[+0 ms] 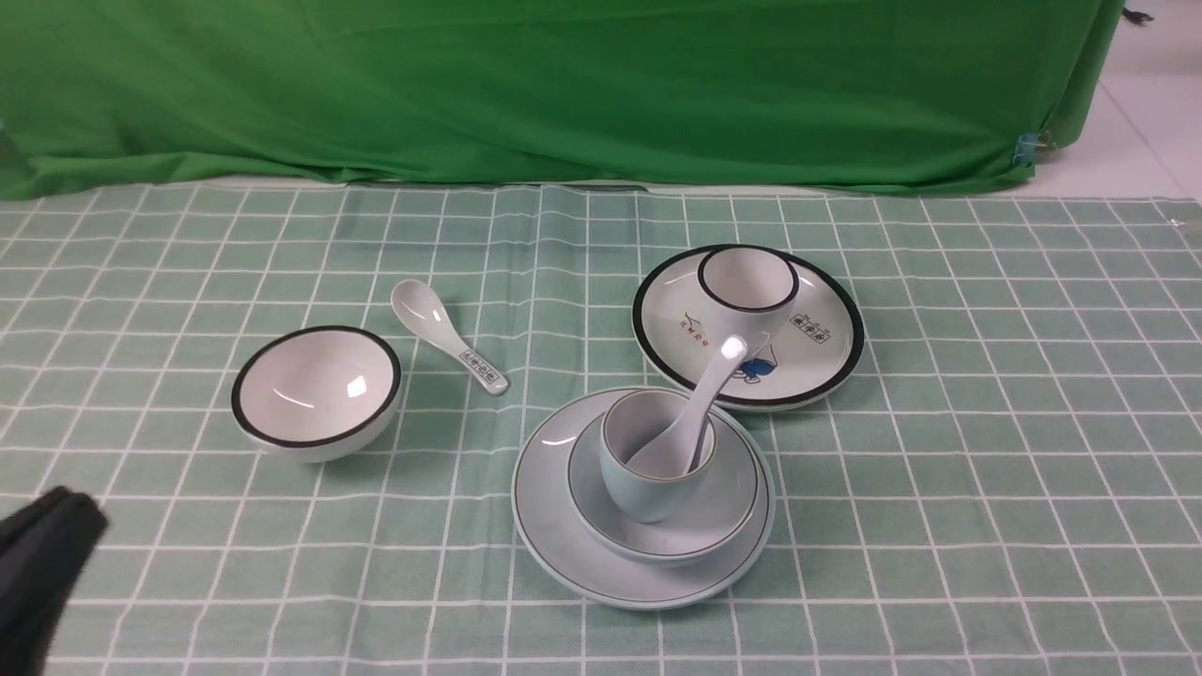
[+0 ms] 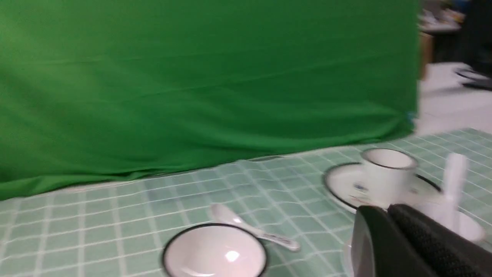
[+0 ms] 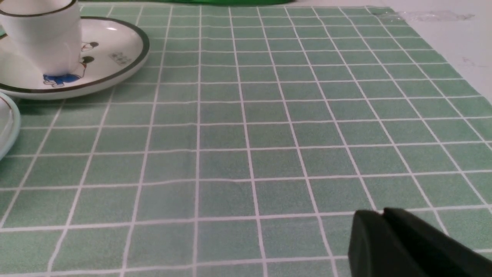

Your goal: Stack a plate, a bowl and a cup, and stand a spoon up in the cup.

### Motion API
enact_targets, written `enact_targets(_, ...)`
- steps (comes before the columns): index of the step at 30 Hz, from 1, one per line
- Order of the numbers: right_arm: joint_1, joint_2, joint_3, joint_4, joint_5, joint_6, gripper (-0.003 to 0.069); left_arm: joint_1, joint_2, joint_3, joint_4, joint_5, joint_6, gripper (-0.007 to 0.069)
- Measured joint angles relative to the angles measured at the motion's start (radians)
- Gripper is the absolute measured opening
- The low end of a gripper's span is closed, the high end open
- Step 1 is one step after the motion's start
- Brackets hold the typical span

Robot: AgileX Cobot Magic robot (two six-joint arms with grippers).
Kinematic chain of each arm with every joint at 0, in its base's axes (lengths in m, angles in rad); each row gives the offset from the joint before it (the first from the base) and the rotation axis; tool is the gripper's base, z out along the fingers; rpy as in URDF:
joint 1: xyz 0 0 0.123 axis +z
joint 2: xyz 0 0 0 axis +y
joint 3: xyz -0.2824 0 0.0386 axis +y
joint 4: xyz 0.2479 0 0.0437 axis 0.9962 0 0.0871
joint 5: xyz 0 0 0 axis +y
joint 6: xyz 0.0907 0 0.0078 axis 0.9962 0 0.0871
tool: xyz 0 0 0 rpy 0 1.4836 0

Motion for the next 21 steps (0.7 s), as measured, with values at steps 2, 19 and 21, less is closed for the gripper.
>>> enact_targets(2,0.0,0.0,0.0,0.0,0.0,0.0,0.0083,0.101,-0.035,0.034,-0.029,0.014,0.004,0.0013)
enact_targets(19,0.0,-0.002,0.0,-0.001,-0.001,0.0,0.0133,0.336,-0.049,0.09,-0.095,0.222,-0.027,0.0013)
enact_targets(21,0.0,-0.002,0.0,-0.001,-0.001,0.0,0.0137,0.336,-0.049,0.09,-0.095,0.222,-0.027,0.0013)
